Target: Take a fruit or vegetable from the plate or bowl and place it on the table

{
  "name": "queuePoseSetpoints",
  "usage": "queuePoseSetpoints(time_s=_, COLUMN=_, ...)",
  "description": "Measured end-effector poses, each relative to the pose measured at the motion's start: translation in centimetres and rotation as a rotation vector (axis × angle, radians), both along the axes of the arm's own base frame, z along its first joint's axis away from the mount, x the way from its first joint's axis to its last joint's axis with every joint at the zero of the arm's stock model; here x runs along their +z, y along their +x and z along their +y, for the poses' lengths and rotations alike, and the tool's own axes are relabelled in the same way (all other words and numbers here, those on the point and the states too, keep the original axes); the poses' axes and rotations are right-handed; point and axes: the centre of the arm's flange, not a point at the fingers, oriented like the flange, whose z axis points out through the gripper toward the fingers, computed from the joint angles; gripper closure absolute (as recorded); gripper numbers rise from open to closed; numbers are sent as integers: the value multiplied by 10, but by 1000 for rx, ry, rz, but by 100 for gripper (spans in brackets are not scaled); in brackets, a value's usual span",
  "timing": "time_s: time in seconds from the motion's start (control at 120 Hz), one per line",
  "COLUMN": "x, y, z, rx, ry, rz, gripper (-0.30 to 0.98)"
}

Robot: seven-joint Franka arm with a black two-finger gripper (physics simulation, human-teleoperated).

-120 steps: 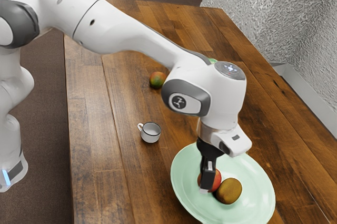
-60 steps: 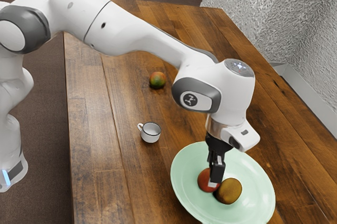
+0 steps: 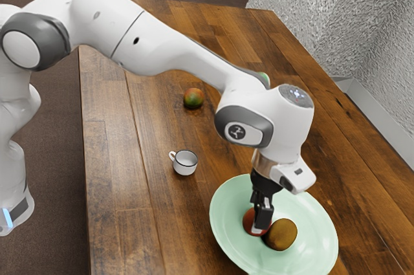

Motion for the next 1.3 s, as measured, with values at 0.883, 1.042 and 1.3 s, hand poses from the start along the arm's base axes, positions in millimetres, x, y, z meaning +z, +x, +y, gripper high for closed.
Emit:
queuePoseSetpoints(time_s=0.883, x=-23, y=11, z=-1, rx=-1, ry=7, rz=22, gripper=1)
queuePoseSetpoints(time_s=1.042, x=-31, y=15, z=-2, rx=0, ry=12, rz=28, gripper=11)
queuePoseSetpoints(time_s=1.3, x=-12, y=15, z=4, rx=9, ry=8, rz=4, gripper=41)
